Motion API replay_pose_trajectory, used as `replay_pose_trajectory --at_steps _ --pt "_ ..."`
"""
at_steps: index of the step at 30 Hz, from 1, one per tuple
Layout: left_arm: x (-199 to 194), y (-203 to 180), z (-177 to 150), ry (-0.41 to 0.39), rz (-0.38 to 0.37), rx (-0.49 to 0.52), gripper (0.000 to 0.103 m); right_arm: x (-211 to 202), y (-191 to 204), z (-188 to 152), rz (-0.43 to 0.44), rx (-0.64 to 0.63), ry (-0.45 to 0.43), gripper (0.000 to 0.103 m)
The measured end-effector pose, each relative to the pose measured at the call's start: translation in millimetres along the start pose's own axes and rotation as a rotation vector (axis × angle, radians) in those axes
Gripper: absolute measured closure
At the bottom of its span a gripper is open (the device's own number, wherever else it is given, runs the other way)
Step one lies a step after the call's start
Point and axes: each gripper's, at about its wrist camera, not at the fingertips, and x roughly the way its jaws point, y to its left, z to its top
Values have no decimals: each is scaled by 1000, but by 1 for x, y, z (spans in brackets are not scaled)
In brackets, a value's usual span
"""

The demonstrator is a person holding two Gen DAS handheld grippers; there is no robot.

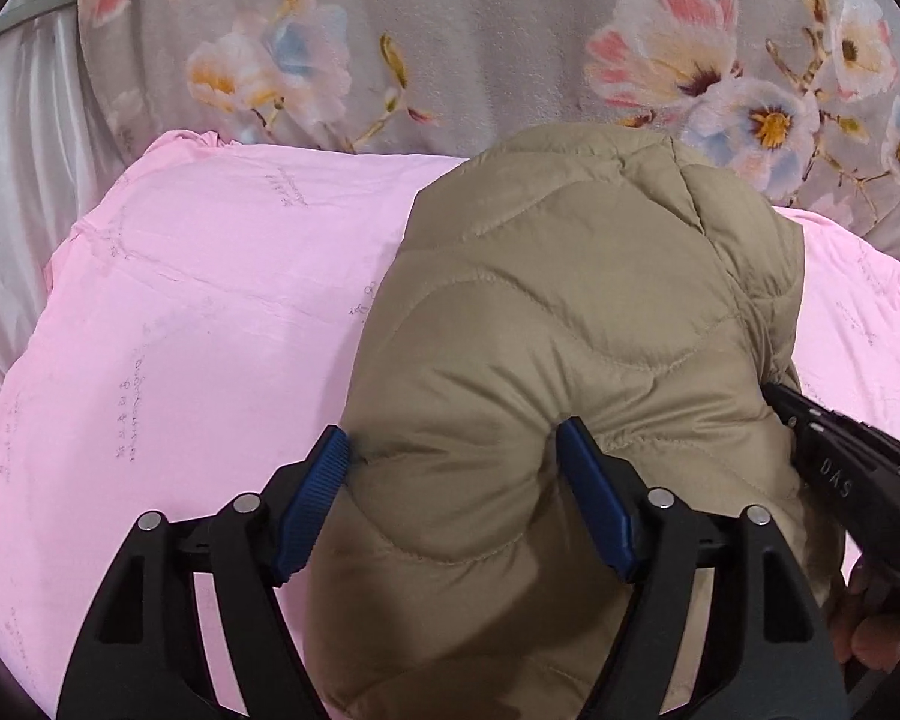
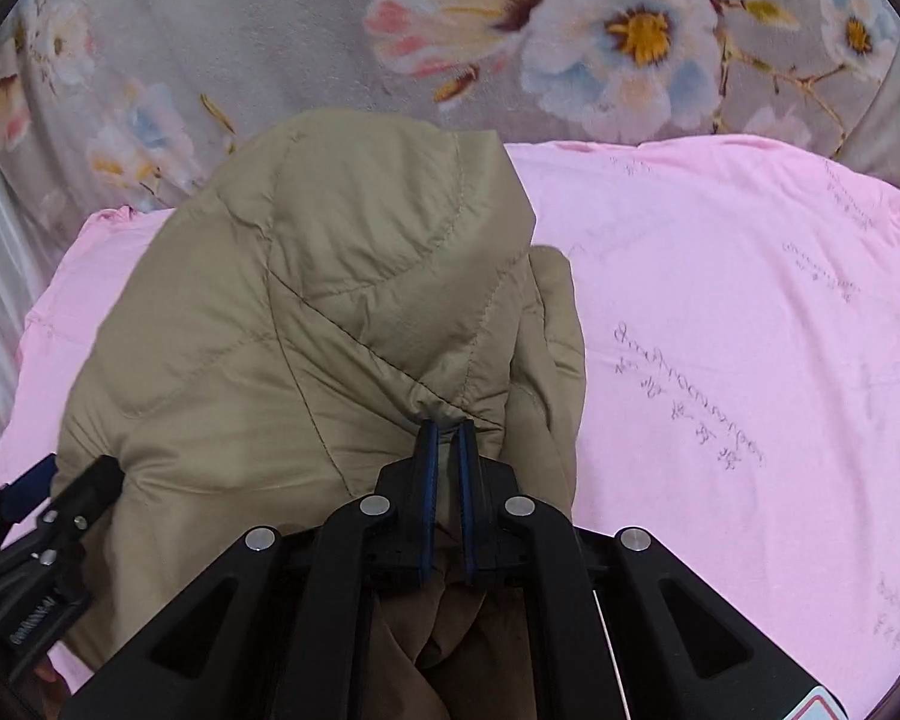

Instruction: Fold large clothes

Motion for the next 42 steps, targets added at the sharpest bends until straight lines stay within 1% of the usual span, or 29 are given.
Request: replay_pose_trajectory --at_steps 4,6,8,9,10,11,12,13,14,15,17,20,22,24,26,27,30,33,36,38,40,42 --pt "4 -12 -5 -30 39 45 28 7 -1 0 -16 -15 13 100" --pt "3 -14 -5 -28 52 50 28 -3 2 0 -41 -21 17 98" --pt "-7 -14 -8 -23 49 48 29 -21 9 -4 -82 -40 -10 89" --pt "-15 -14 -11 -25 40 53 30 -37 12 -11 -97 -65 -47 88" --pt "-20 -14 -15 -28 34 56 30 -53 14 -19 -115 -86 -82 81" --pt "-31 -14 -22 -40 23 61 29 -71 15 -31 -138 -103 -120 64" --pt "-39 -14 -29 -52 15 64 27 -85 15 -43 -145 -111 -142 53" --pt "-50 -14 -39 -65 4 68 24 -95 15 -52 -145 -113 -153 39" --pt "-58 -14 -47 -76 -4 71 21 -108 13 -67 -133 -112 -159 34" --pt "-65 -15 -55 -86 -6 73 17 -117 11 -81 -128 -106 -158 32" --pt "-81 -18 -78 -112 10 83 14 -130 6 -106 -143 -89 -147 25" --pt "-99 -25 -115 -129 42 124 11 -140 3 -143 -153 -71 -104 21" --pt "-105 -29 -138 -112 63 153 11 -142 3 -162 -154 -70 -79 20" --pt "-108 -30 -155 -94 95 159 11 -145 4 -179 -175 -74 -62 20" --pt "-111 -31 -168 -82 107 169 11 -148 4 -188 -175 -67 -41 19" --pt "-112 -30 -172 -75 104 170 11 -151 3 -191 -169 -61 -42 19" --pt "-119 -27 -177 -91 115 146 9 -159 5 -203 -164 -55 -43 17" --pt "-118 -23 -180 -77 121 126 9 -160 12 -208 -167 -78 -40 17" --pt "-115 -20 -181 -64 137 98 9 -162 19 -209 -162 -110 -54 17" --pt "-115 -18 -182 -61 130 84 9 -161 17 -208 -141 -107 -55 17" --pt "-116 -17 -183 -69 130 83 9 -161 15 -208 -131 -95 -54 17" --pt "-117 -19 -183 -74 141 93 9 -161 14 -208 -138 -86 -54 17"
